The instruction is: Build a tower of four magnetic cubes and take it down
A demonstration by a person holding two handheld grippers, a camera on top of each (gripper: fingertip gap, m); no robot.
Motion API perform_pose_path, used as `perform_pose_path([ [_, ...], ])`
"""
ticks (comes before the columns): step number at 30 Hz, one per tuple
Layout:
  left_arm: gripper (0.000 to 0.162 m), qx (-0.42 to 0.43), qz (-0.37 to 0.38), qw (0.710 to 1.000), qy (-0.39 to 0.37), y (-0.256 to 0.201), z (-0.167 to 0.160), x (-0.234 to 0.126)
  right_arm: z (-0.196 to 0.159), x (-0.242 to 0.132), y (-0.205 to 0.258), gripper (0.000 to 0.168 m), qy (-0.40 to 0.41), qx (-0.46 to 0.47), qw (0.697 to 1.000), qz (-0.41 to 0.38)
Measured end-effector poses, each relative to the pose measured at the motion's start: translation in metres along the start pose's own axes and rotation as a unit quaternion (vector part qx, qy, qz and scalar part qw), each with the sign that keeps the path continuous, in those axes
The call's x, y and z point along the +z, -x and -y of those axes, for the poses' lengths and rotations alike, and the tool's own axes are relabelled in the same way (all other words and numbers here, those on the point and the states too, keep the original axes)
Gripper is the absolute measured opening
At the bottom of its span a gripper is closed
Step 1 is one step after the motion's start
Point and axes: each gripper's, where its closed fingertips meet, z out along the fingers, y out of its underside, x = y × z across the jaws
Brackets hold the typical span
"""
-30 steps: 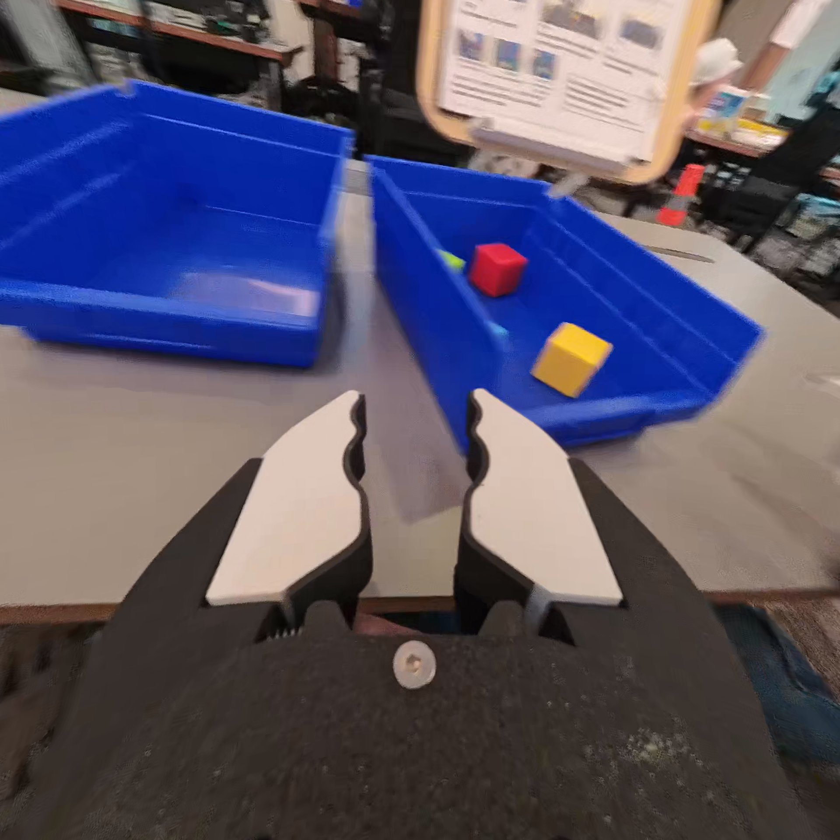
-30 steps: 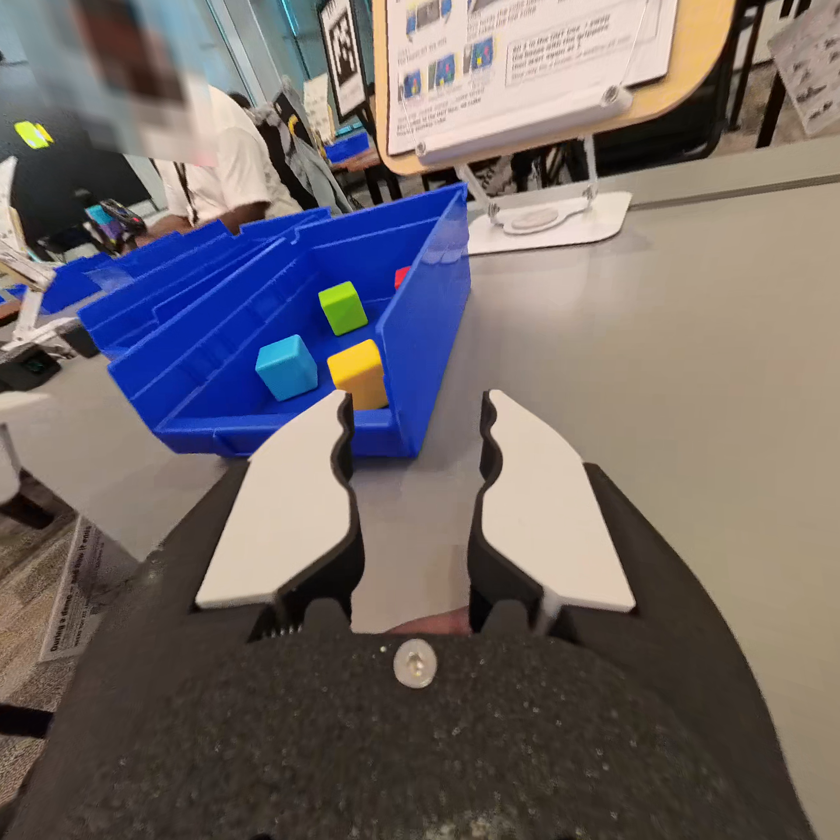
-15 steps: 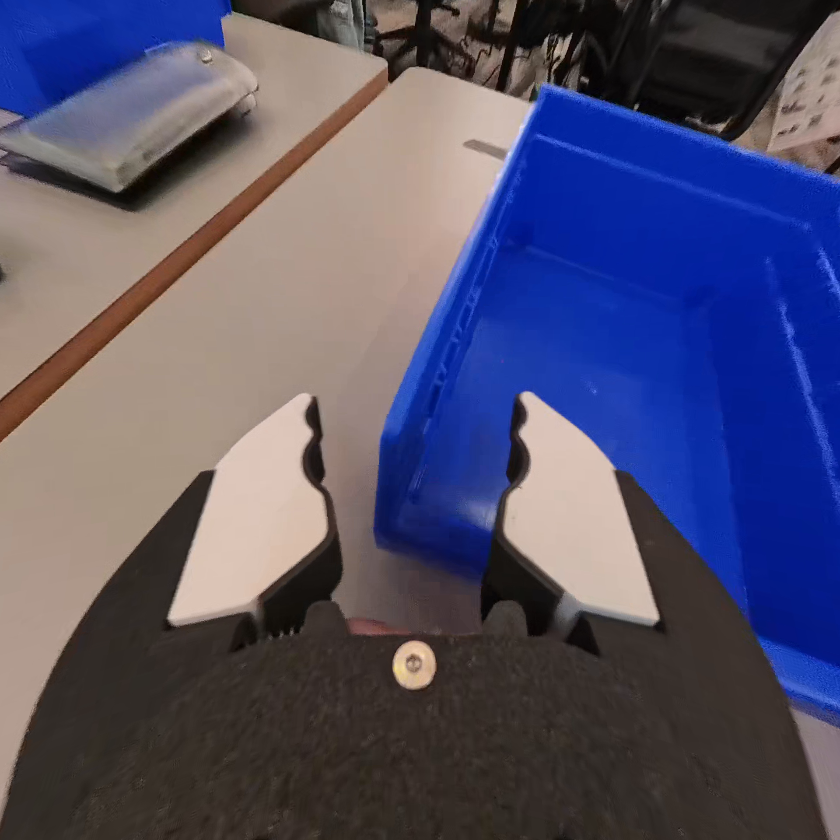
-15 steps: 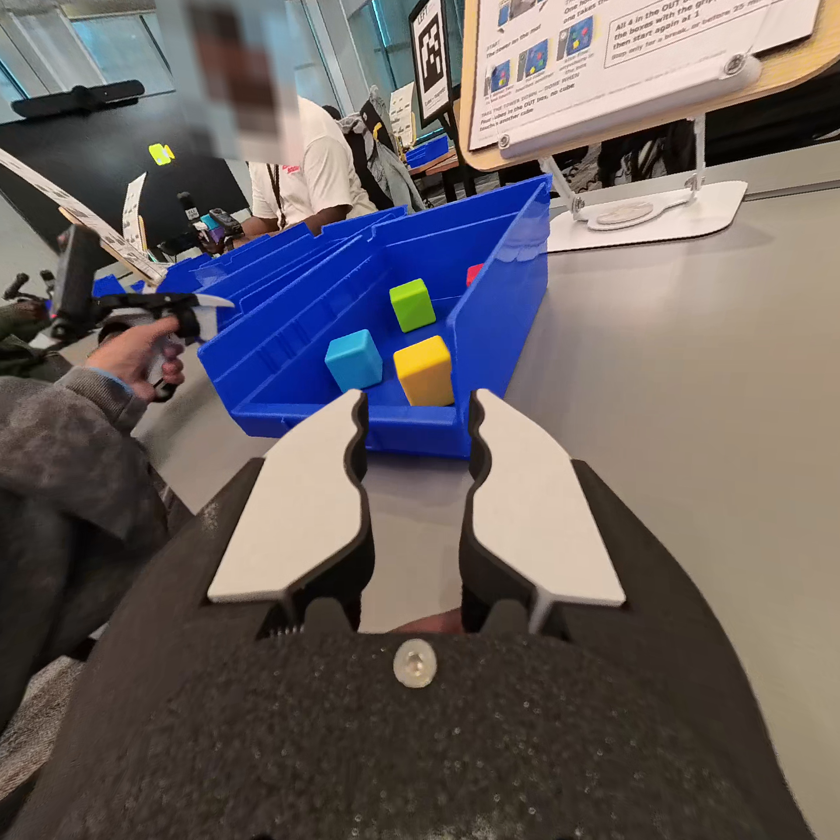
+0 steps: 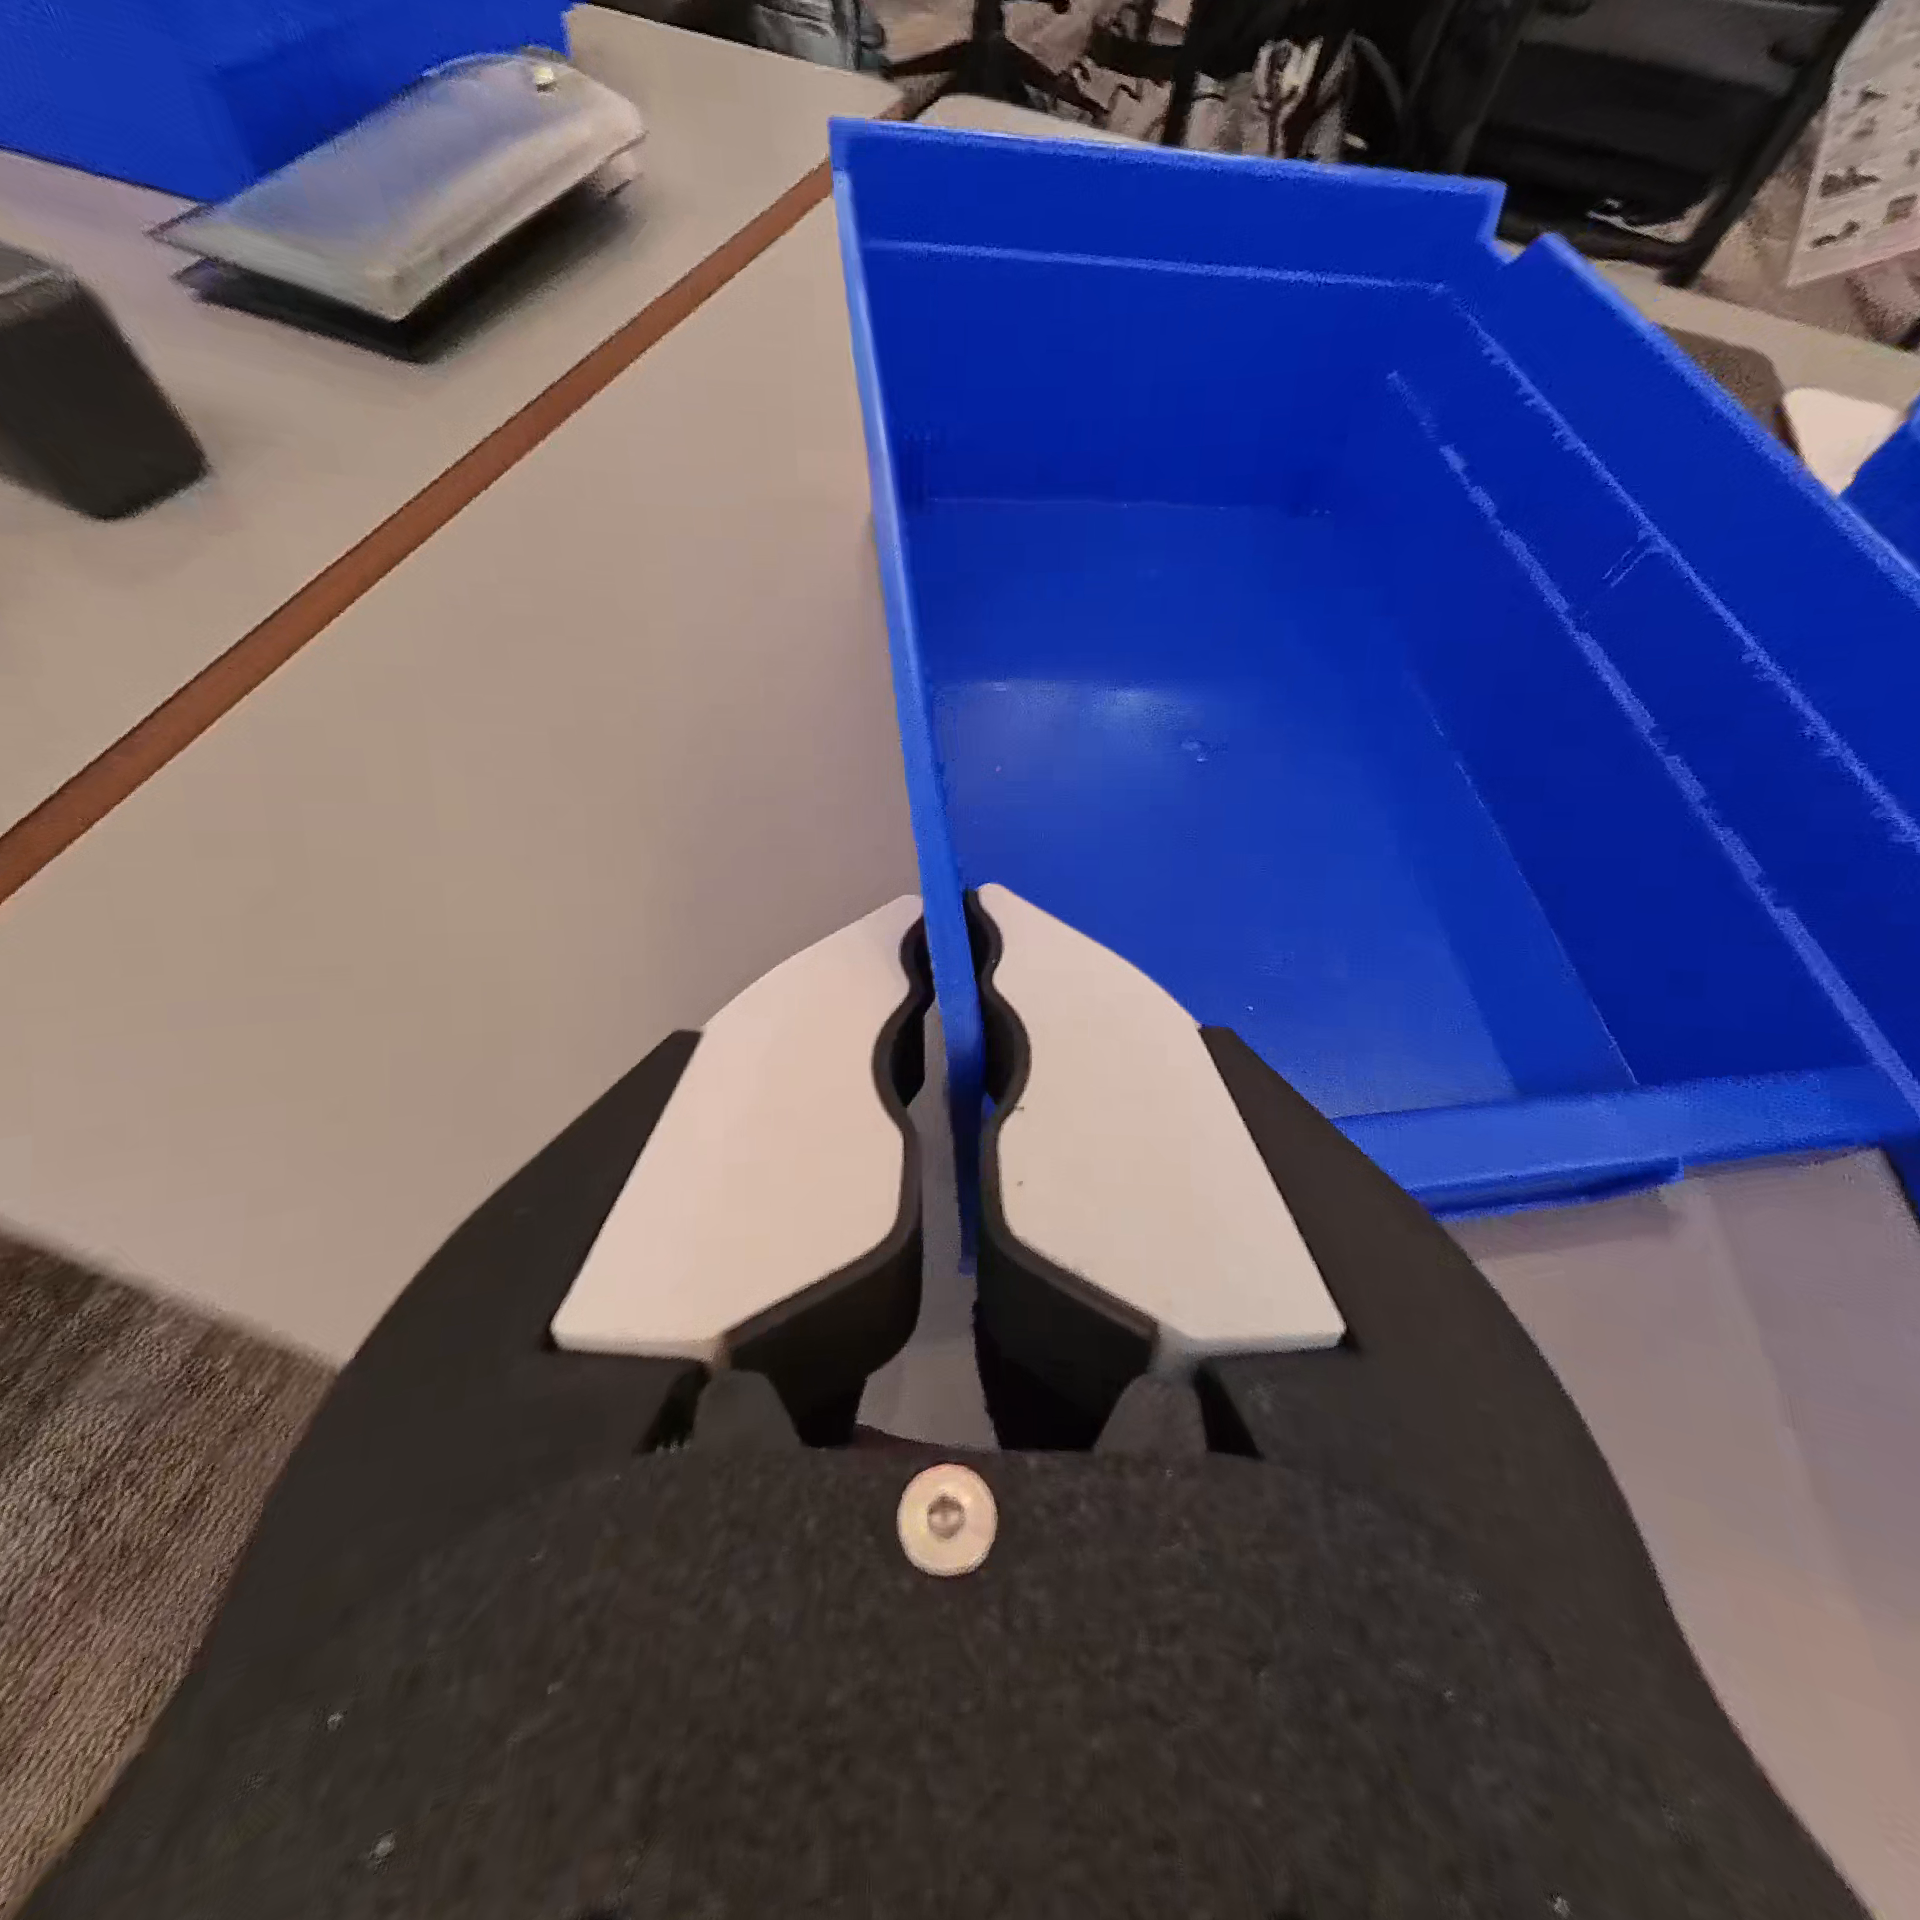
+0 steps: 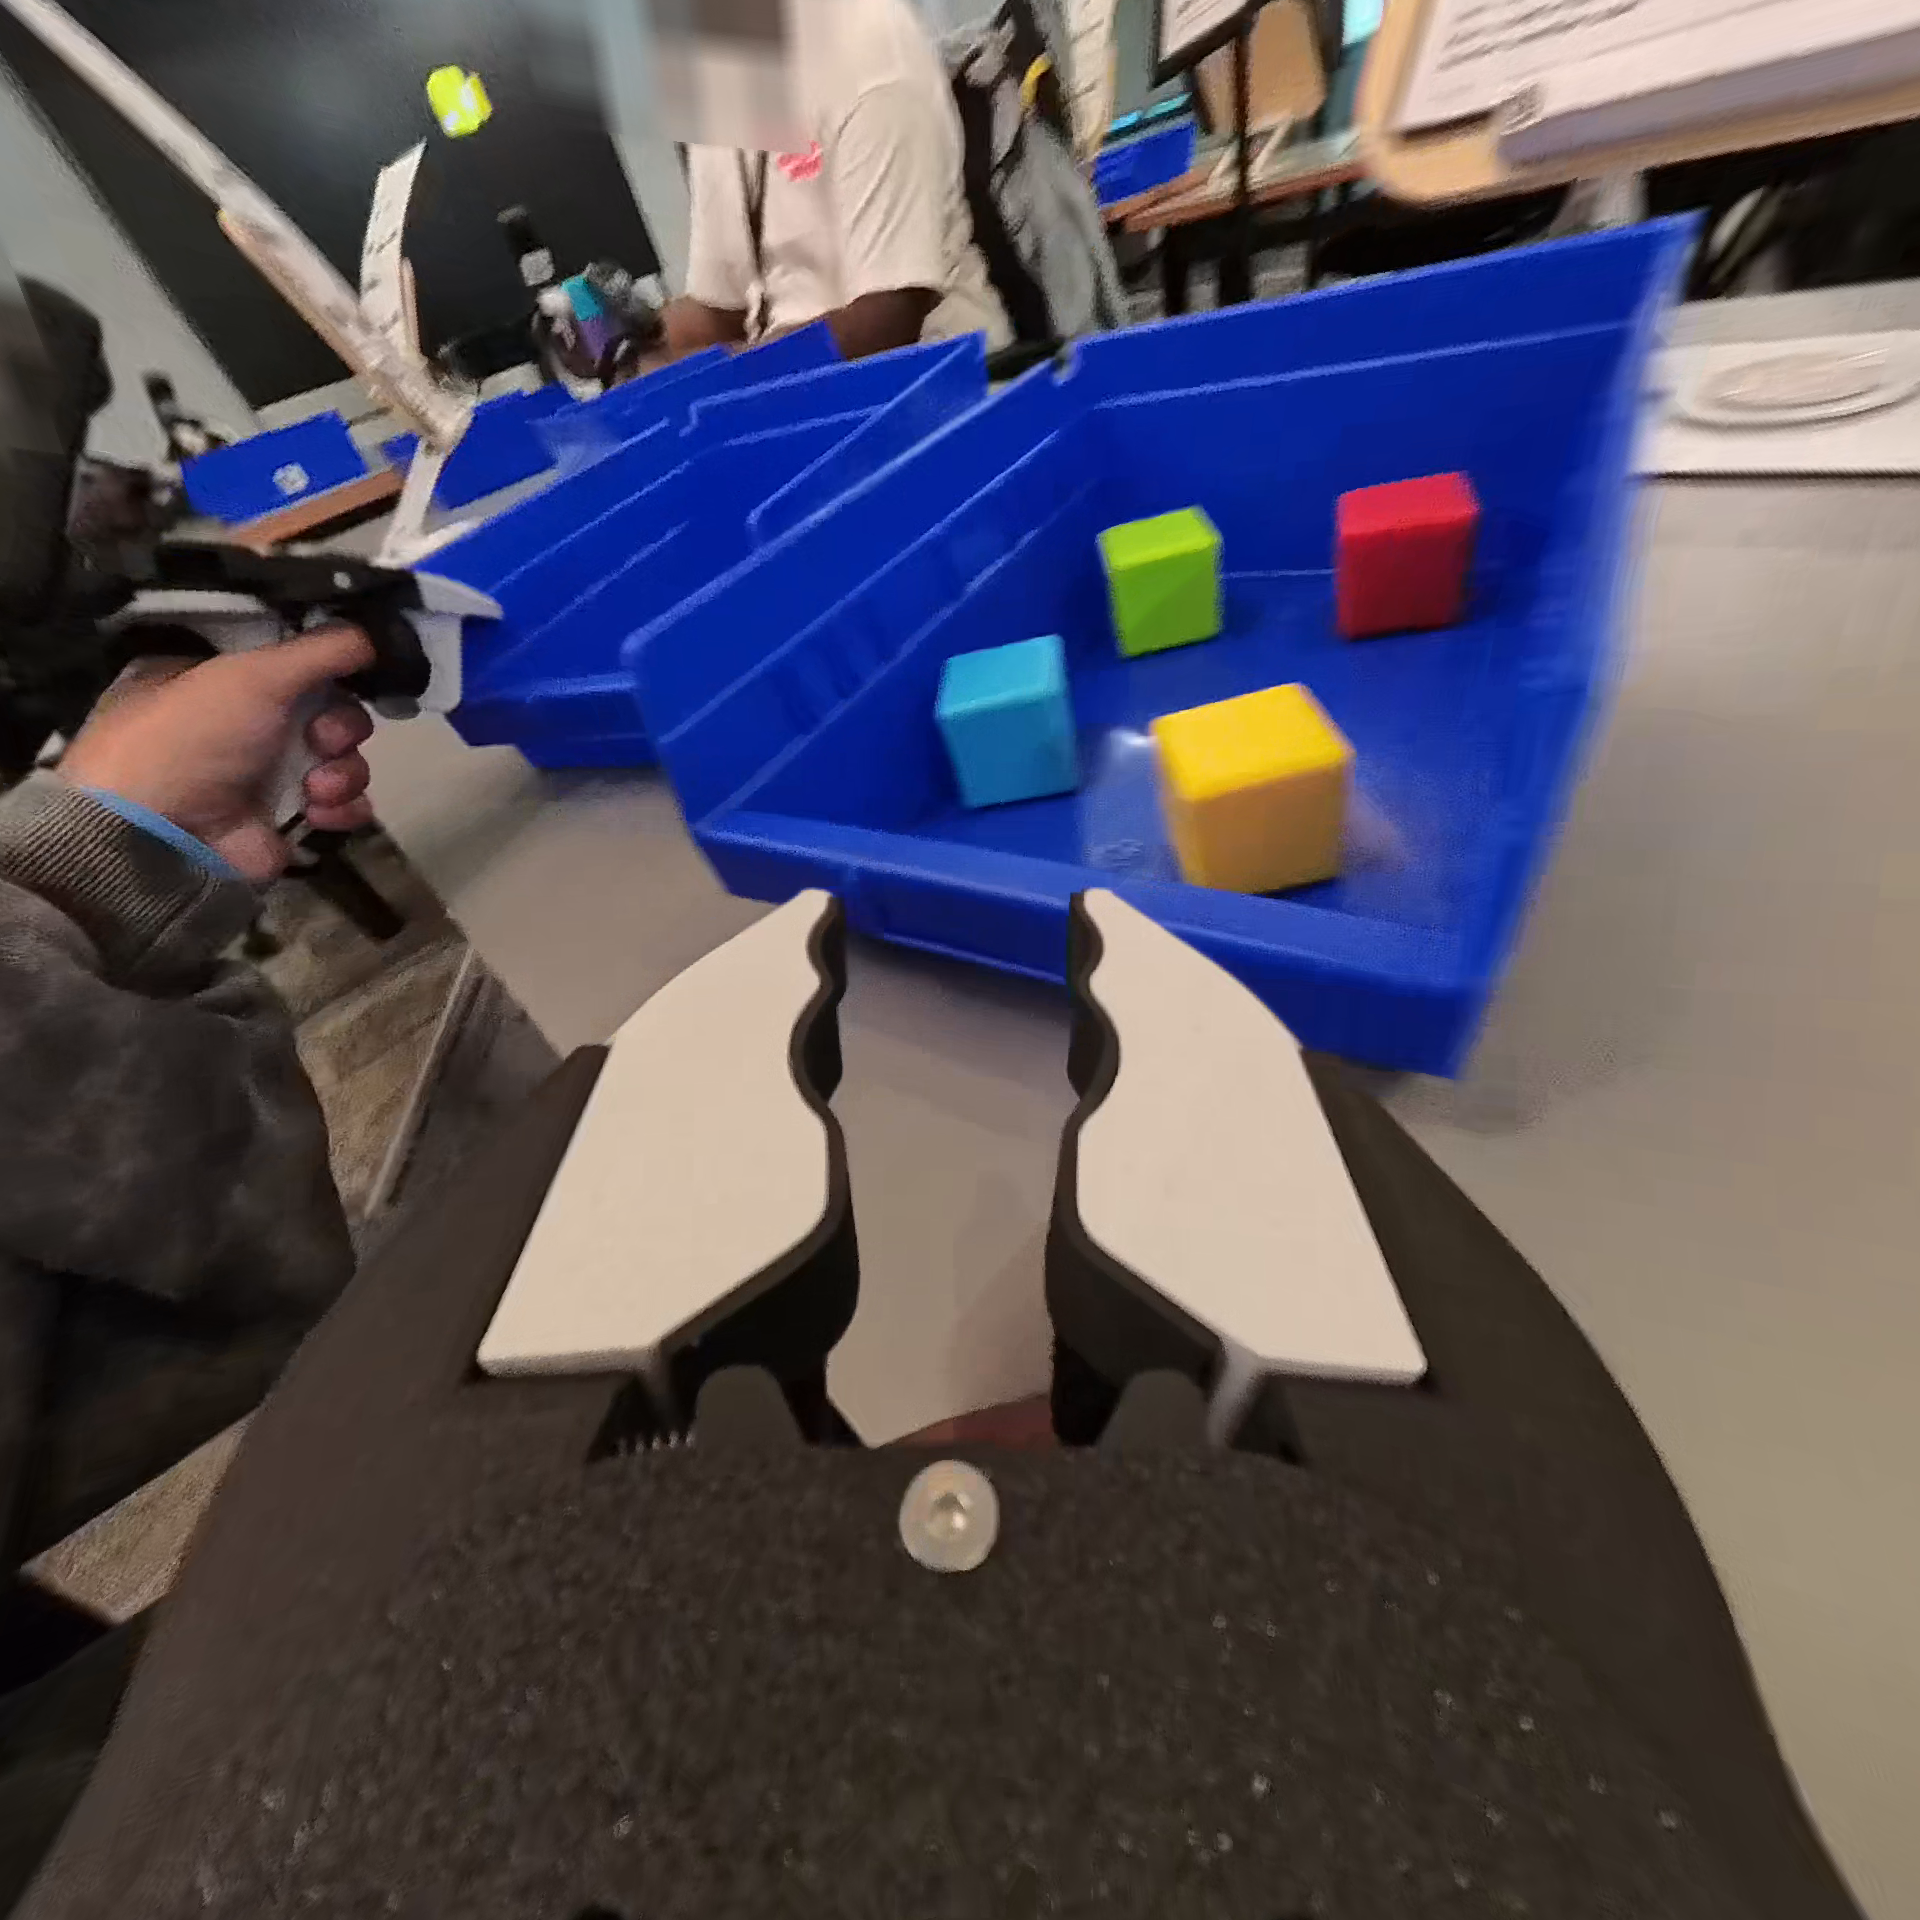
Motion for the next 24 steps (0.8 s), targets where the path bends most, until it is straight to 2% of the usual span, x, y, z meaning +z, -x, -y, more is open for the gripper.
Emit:
perform_pose_path([
  [4, 0.004, -0.019, 0.026, 0.999, -0.012, 0.011, -0.018, -0.039, -0.025, 0.04, 0.062, 0.043, 0.069, -0.012, 0.997, 0.03],
  [6, 0.004, -0.023, 0.031, 0.999, -0.017, 0.013, -0.028, -0.058, -0.029, 0.06, 0.097, 0.046, 0.078, -0.019, 0.995, 0.054],
  [8, 0.004, -0.031, 0.033, 0.999, -0.02, 0.013, -0.036, -0.076, -0.024, 0.077, 0.116, 0.047, 0.063, -0.035, 0.997, 0.041],
  [10, 0.004, -0.031, 0.03, 0.999, -0.024, 0.011, -0.044, -0.09, -0.023, 0.091, 0.125, 0.045, 0.059, -0.04, 0.997, 0.025],
  [12, 0.004, -0.026, 0.02, 0.999, -0.025, 0.006, -0.052, -0.104, -0.028, 0.103, 0.129, 0.036, 0.07, -0.03, 0.997, 0.017],
  [16, 0.004, -0.023, -0.002, 0.999, -0.033, -0.003, -0.061, -0.124, -0.03, 0.109, 0.126, 0.031, 0.058, -0.03, 0.998, -0.016],
  [19, 0.004, 0.012, 0.002, 0.998, -0.054, -0.009, -0.073, -0.145, -0.029, 0.108, 0.131, 0.035, 0.06, -0.022, 0.998, -0.006],
  [20, 0.004, 0.02, 0.015, 0.997, -0.067, -0.008, -0.075, -0.154, -0.028, 0.107, 0.132, 0.028, 0.061, -0.017, 0.998, -0.007],
  [21, 0.004, 0.026, 0.031, 0.996, -0.084, -0.006, -0.075, -0.163, -0.025, 0.105, 0.13, 0.01, 0.057, -0.014, 0.998, -0.019],
  [24, 0.004, 0.06, 0.059, 0.985, -0.149, -0.01, -0.054, -0.186, -0.006, 0.097, 0.133, 0.005, 0.009, -0.046, 0.998, -0.046],
])
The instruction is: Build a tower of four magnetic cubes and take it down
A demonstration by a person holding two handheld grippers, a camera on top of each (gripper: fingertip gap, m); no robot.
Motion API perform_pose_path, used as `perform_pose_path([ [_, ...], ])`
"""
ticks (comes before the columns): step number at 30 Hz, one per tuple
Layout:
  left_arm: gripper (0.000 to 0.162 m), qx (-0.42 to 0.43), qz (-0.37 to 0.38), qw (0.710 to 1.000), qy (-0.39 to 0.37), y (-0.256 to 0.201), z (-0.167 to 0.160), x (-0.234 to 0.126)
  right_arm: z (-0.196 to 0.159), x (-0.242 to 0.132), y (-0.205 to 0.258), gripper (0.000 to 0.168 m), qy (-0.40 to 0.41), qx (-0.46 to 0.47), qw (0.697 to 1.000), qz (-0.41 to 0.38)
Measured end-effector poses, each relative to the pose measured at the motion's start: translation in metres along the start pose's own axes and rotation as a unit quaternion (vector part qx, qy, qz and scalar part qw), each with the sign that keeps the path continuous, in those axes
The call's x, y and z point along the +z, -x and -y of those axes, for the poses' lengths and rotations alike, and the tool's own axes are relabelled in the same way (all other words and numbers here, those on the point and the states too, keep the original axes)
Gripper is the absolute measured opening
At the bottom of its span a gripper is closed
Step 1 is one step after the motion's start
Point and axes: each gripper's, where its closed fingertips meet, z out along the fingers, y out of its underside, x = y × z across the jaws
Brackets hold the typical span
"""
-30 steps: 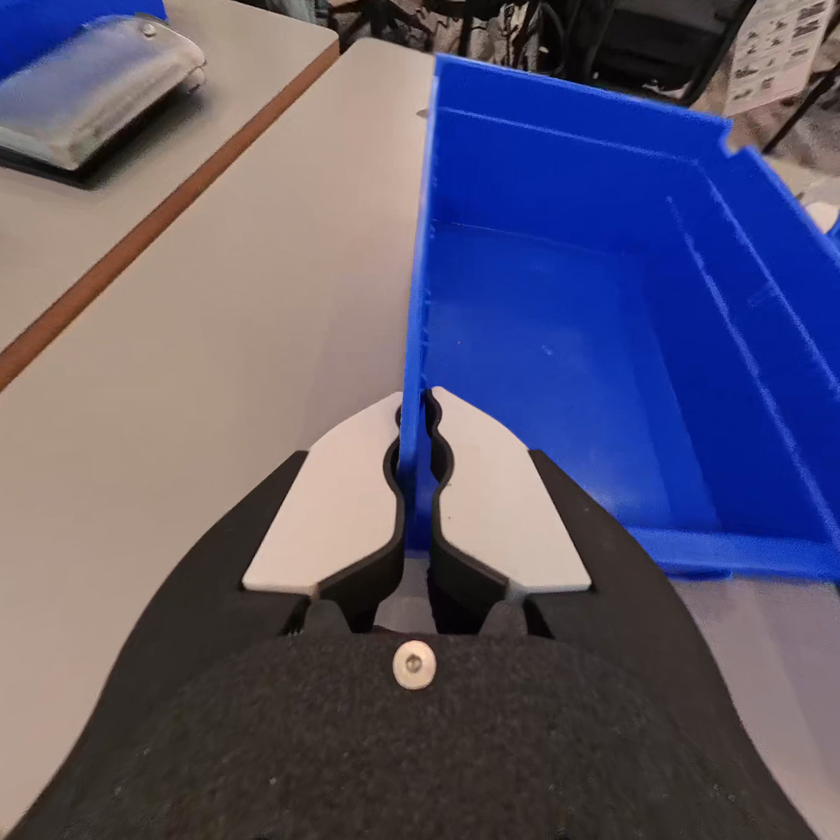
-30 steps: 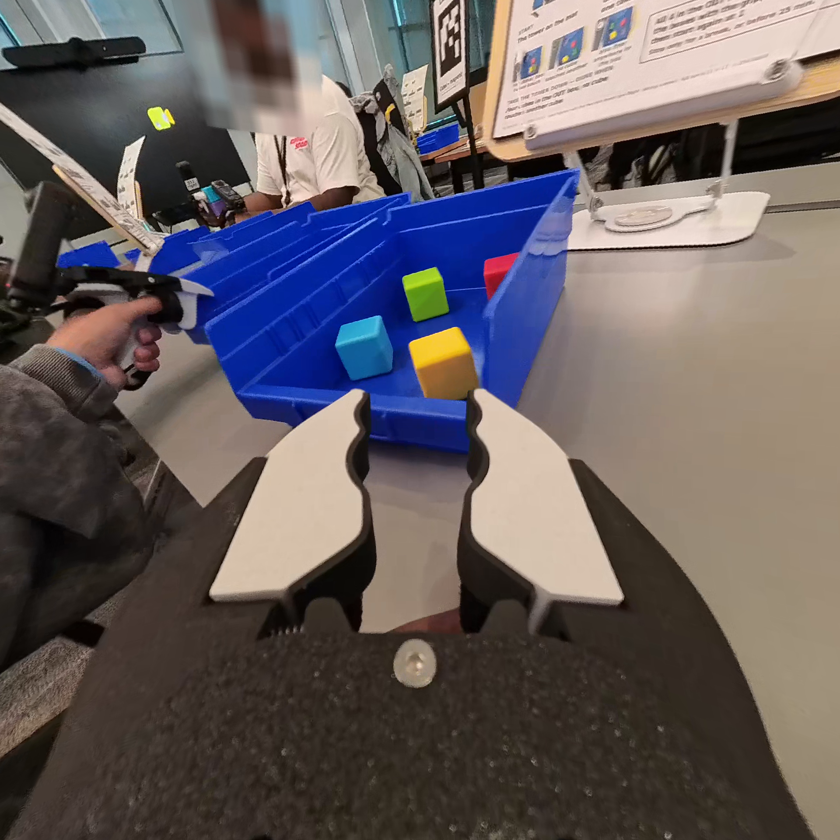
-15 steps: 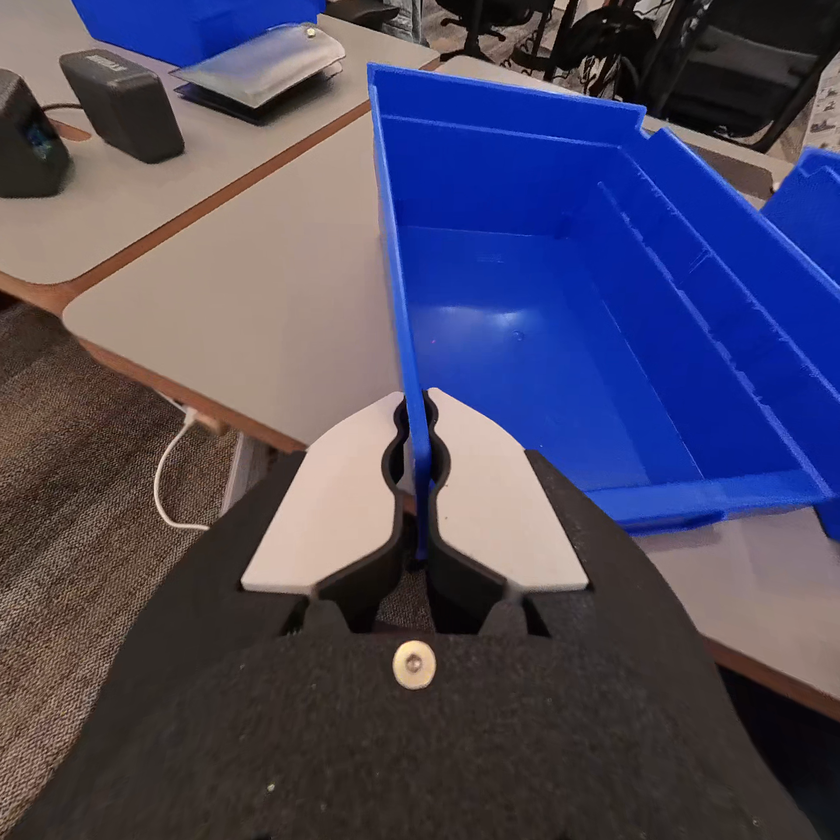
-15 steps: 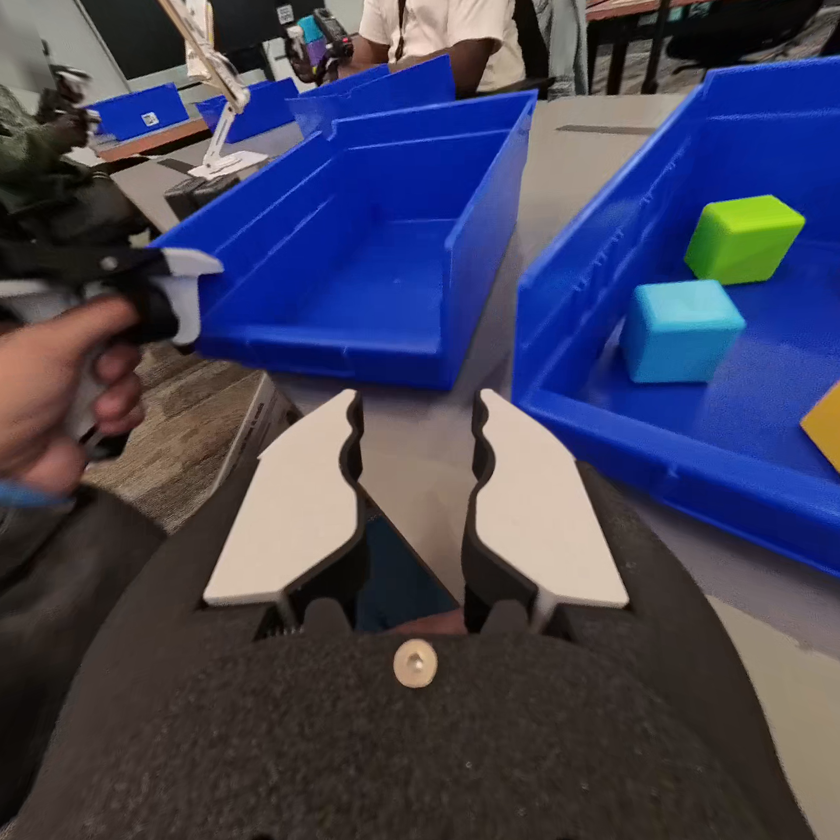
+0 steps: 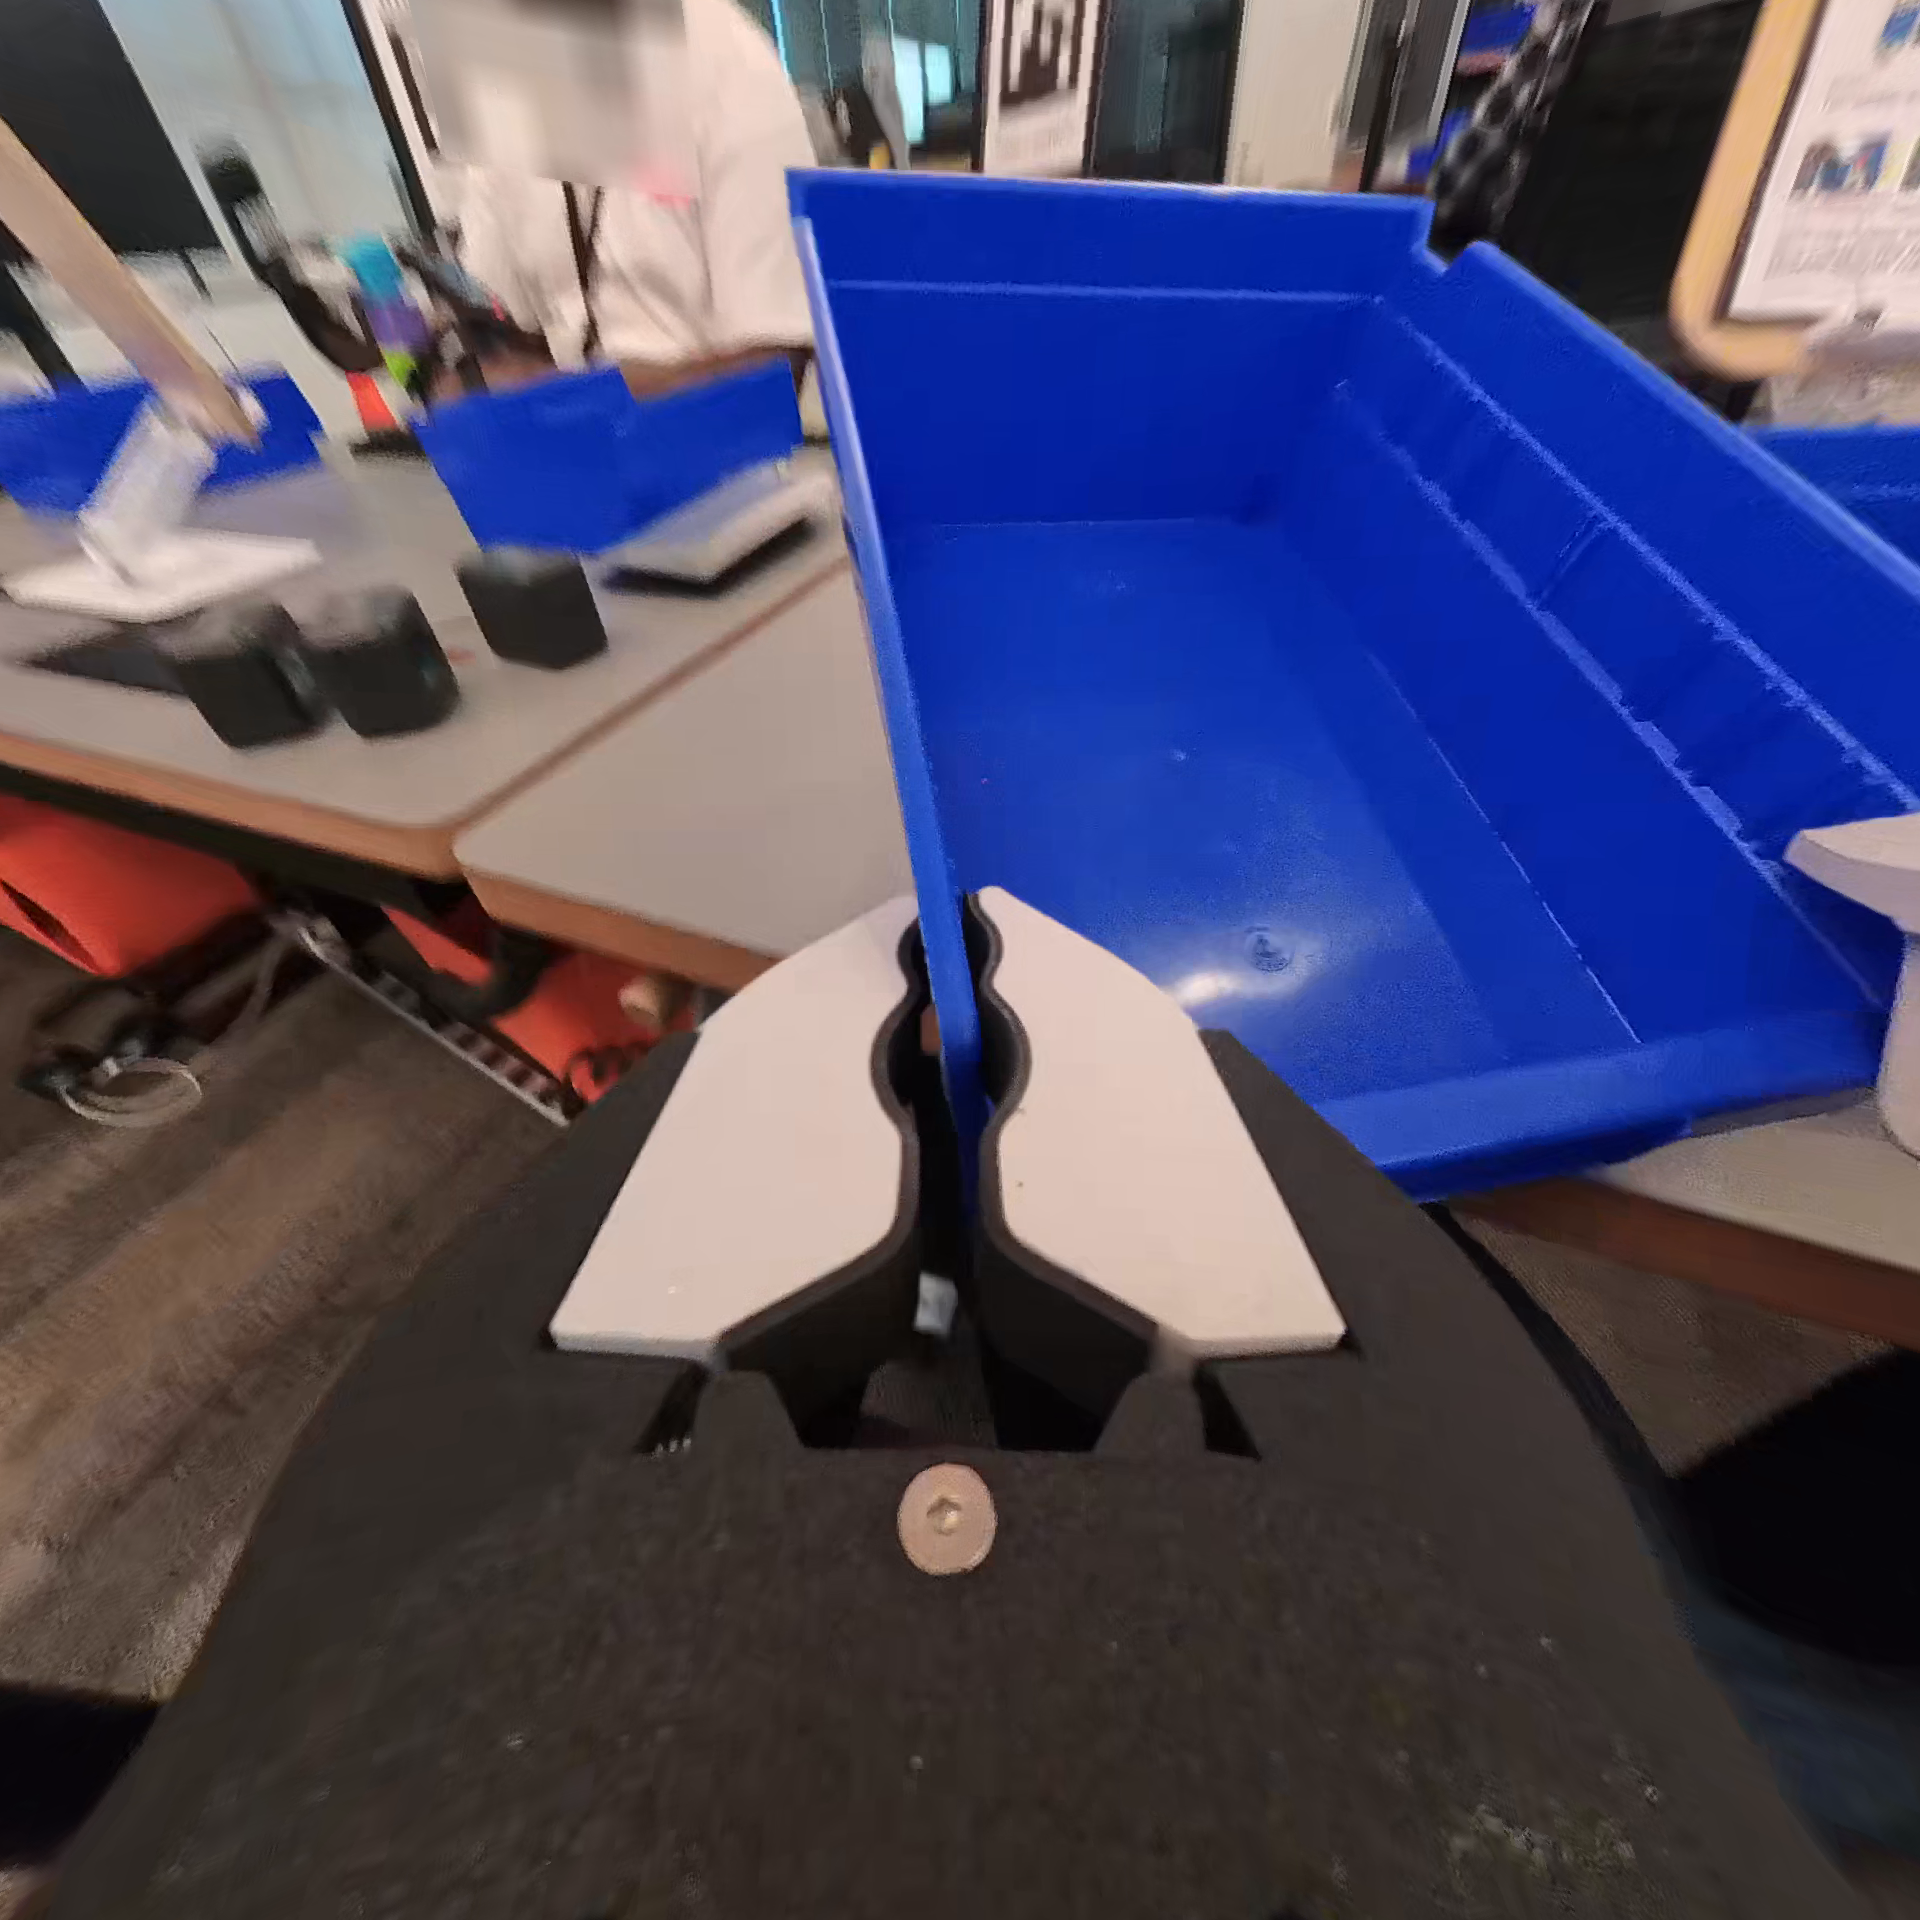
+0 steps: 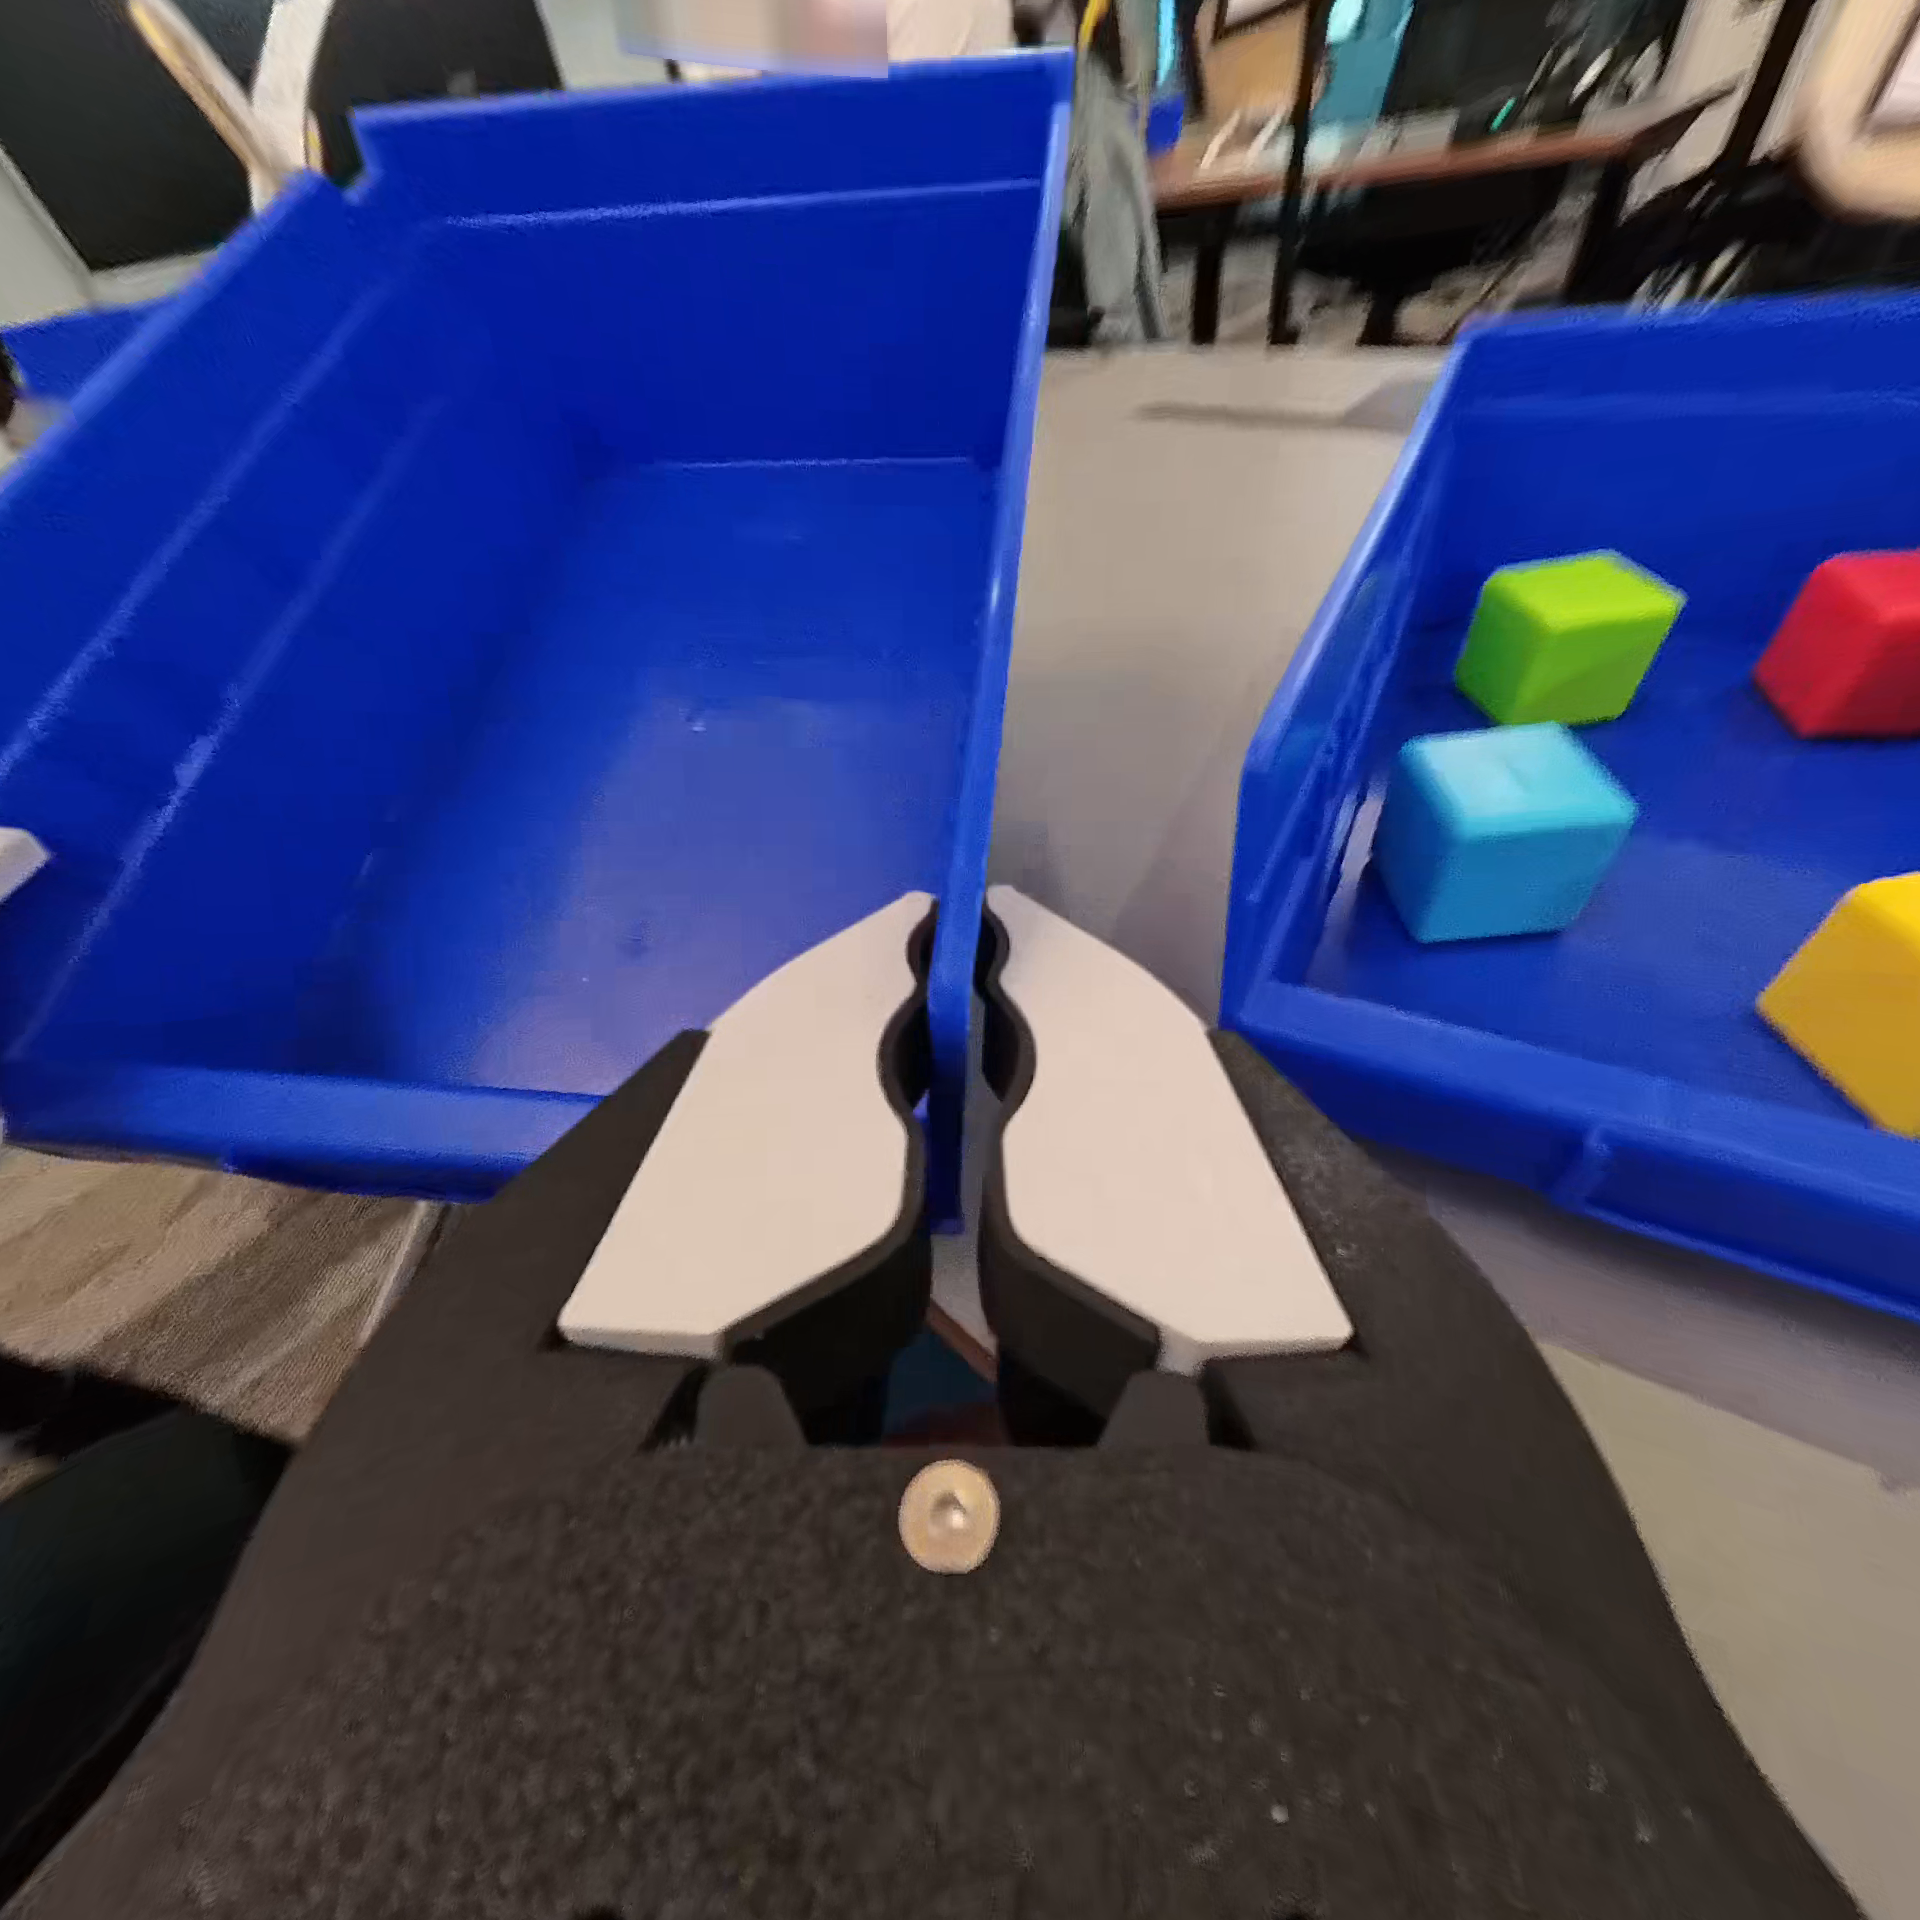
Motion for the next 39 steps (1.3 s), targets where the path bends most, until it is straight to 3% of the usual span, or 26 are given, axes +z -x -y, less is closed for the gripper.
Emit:
perform_pose_path([
  [4, 0.003, 0.024, -0.003, 0.995, -0.095, -0.017, 0.063, -0.01, 0.058, -0.026, -0.013, 0.004, -0.092, -0.015, 0.995, -0.035],
  [7, 0.004, 0.028, -0.038, 0.987, -0.154, -0.057, 0.109, -0.003, 0.105, -0.051, -0.05, 0.004, -0.146, -0.016, 0.986, -0.073],
  [12, 0.004, 0.004, -0.133, 0.97, -0.202, -0.177, 0.168, 0.012, 0.165, -0.115, -0.156, 0.003, -0.205, -0.019, 0.962, -0.183],
  [16, 0.004, -0.009, -0.214, 0.959, -0.185, -0.288, 0.182, 0.023, 0.179, -0.172, -0.248, 0.002, -0.194, -0.013, 0.946, -0.259],
  [21, 0.004, 0.011, -0.306, 0.945, -0.115, -0.427, 0.155, 0.035, 0.151, -0.235, -0.358, 0.003, -0.131, 0.0, 0.927, -0.352],
  [27, 0.005, 0.002, -0.372, 0.928, 0.015, -0.558, 0.083, 0.032, 0.072, -0.282, -0.468, 0.003, 0.0, 0.063, 0.917, -0.393],
  [33, 0.006, 0.042, -0.375, 0.923, 0.075, -0.617, 0.021, 0.025, 0.0, -0.3, -0.522, 0.004, 0.038, 0.147, 0.911, -0.384],
  [39, 0.014, 0.028, -0.4, 0.909, 0.114, -0.63, -0.002, 0.015, -0.014, -0.297, -0.543, 0.004, 0.064, 0.164, 0.922, -0.343],
])
